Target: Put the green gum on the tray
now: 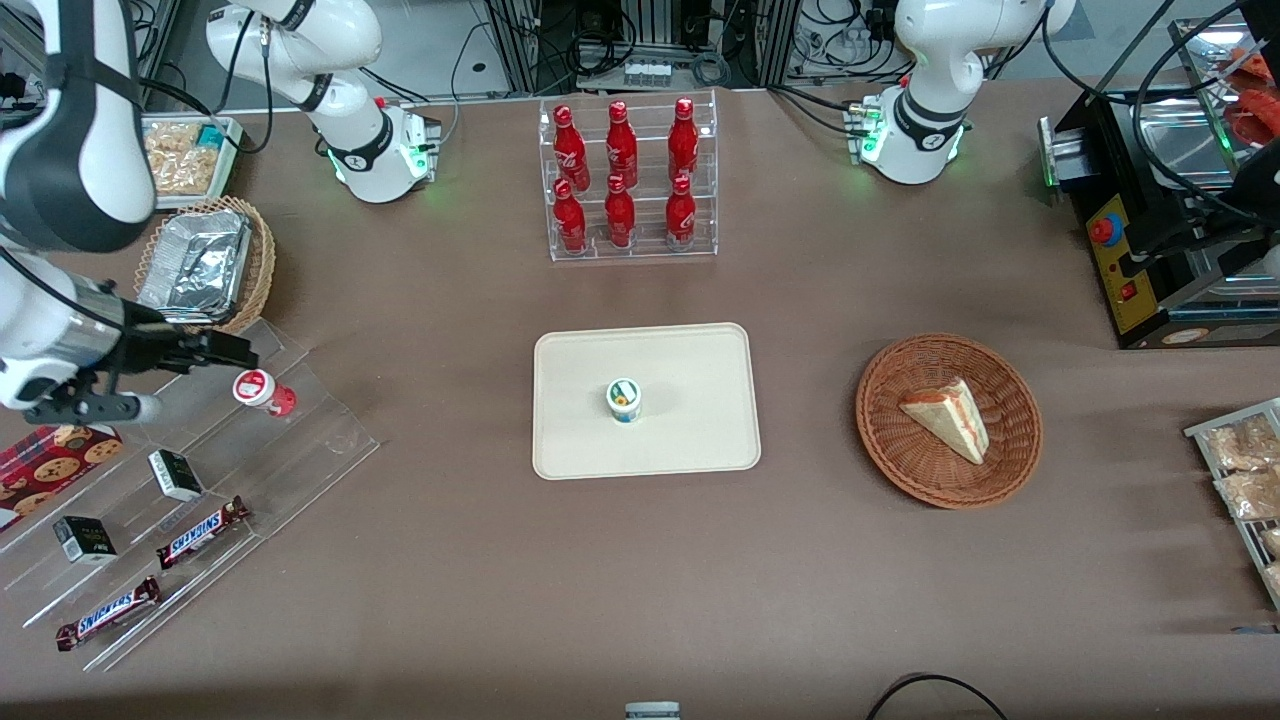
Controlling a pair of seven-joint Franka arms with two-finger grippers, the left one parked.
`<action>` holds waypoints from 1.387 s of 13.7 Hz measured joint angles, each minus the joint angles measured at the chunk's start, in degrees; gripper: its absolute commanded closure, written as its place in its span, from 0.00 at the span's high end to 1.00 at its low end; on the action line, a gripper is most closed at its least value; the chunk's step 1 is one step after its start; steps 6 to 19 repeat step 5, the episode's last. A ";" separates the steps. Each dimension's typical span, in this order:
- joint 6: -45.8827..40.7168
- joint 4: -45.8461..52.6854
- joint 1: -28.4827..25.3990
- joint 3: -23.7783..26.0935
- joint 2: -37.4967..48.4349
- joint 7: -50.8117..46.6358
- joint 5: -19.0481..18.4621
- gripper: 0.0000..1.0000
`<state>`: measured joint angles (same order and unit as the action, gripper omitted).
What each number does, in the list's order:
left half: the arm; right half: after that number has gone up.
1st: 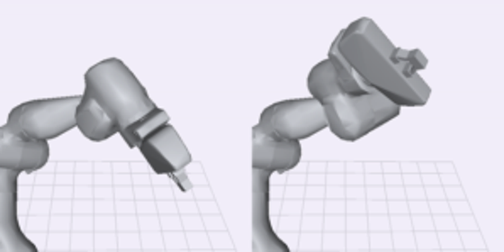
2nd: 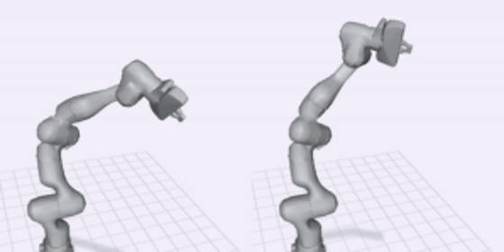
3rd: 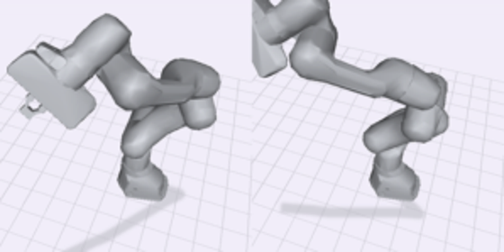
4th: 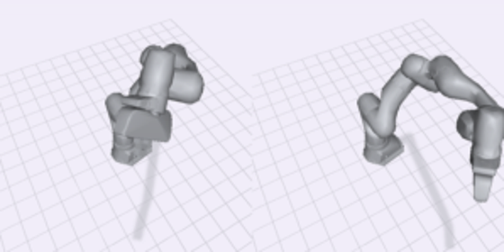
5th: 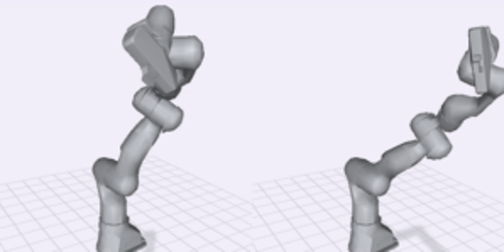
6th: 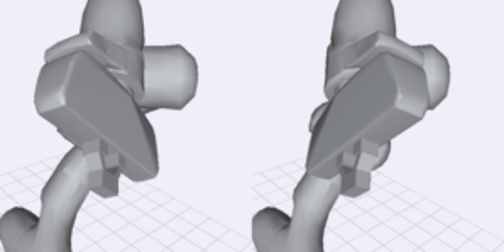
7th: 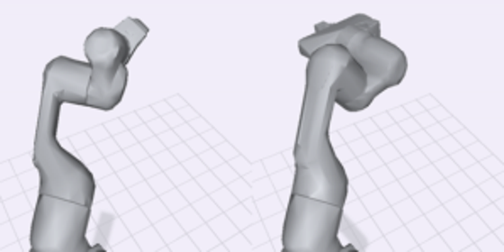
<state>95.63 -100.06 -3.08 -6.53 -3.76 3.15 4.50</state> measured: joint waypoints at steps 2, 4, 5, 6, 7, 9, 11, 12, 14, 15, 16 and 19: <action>-2.39 -0.24 0.55 0.56 2.14 0.40 -2.47 1.00; -4.93 -0.29 0.55 0.82 4.23 0.40 -3.60 1.00; -5.83 -0.31 0.64 0.82 5.26 0.40 -3.67 1.00; -5.83 -0.31 0.64 0.82 5.26 0.40 -3.67 1.00; -5.83 -0.31 0.64 0.82 5.26 0.40 -3.67 1.00; -5.83 -0.31 0.64 0.82 5.26 0.40 -3.67 1.00; -5.83 -0.31 0.64 0.82 5.26 0.40 -3.67 1.00; -5.83 -0.31 0.64 0.82 5.26 0.40 -3.67 1.00; -5.83 -0.31 0.64 0.82 5.26 0.40 -3.67 1.00; -5.83 -0.31 0.64 0.82 5.26 0.40 -3.67 1.00; -5.83 -0.31 0.64 0.82 5.26 0.40 -3.67 1.00; -5.83 -0.31 0.64 0.82 5.26 0.40 -3.67 1.00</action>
